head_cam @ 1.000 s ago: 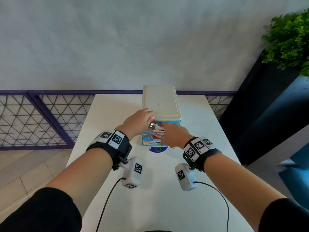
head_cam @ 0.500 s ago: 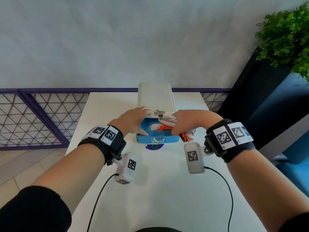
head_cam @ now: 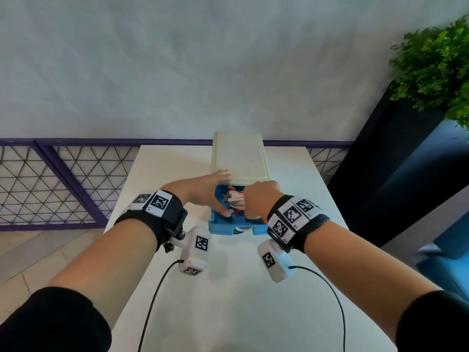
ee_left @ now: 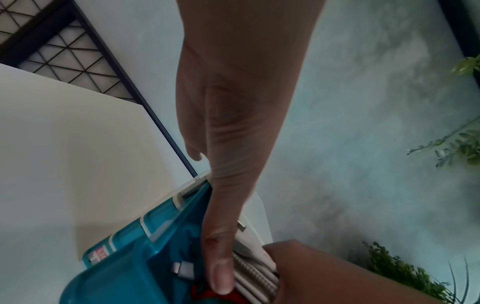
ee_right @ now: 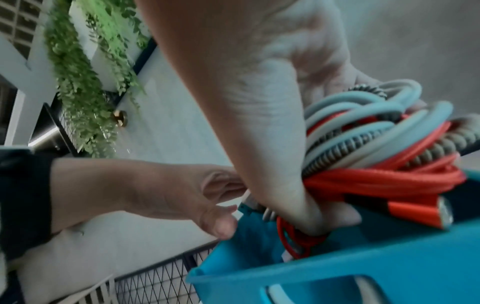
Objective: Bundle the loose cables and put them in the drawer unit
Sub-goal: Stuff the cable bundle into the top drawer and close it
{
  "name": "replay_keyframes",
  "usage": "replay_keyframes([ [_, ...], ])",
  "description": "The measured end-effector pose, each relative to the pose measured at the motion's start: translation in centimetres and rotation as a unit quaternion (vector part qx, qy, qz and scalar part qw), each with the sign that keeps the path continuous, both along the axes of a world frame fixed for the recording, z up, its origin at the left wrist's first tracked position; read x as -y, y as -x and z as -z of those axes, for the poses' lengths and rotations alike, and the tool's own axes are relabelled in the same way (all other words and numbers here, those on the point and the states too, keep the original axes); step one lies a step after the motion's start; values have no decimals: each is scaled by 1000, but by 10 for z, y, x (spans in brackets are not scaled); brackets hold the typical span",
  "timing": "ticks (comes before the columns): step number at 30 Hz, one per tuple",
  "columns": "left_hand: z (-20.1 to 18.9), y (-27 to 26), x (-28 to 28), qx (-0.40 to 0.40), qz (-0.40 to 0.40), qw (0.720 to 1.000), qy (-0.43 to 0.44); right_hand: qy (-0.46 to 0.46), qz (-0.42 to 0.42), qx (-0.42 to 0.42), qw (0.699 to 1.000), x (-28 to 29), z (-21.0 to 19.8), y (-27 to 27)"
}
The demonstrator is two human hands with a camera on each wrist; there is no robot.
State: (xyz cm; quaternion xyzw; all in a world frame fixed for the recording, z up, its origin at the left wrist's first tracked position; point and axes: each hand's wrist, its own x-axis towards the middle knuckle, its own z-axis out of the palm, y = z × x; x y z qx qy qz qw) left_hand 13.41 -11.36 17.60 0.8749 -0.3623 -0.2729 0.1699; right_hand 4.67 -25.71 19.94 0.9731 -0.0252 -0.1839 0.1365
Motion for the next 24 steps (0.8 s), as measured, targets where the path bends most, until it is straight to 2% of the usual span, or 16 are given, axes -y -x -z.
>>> replay_keyframes([
  [4, 2, 3, -2, 3, 4, 999, 33, -51, 32, -5, 998, -10, 15, -14],
  [8, 14, 3, -2, 21, -15, 995, 96, -117, 100, 46, 987, -11, 30, -19],
  [11, 23, 6, 0, 52, -41, 987, 147, -169, 120, 83, 975, -6, 40, -18],
  [16, 36, 11, 4, 152, -65, 979, 117, -217, 150, 108, 959, -3, 42, -6],
  [19, 40, 16, 6, 197, -73, 970, 122, -214, 105, 138, 961, 5, 40, 7],
  [22, 46, 16, 7, 236, -73, 960, 132, -256, 45, 200, 945, 14, 47, 24],
  [24, 49, 14, 8, 262, -67, 951, 147, -249, -8, 203, 947, 16, 55, 32],
])
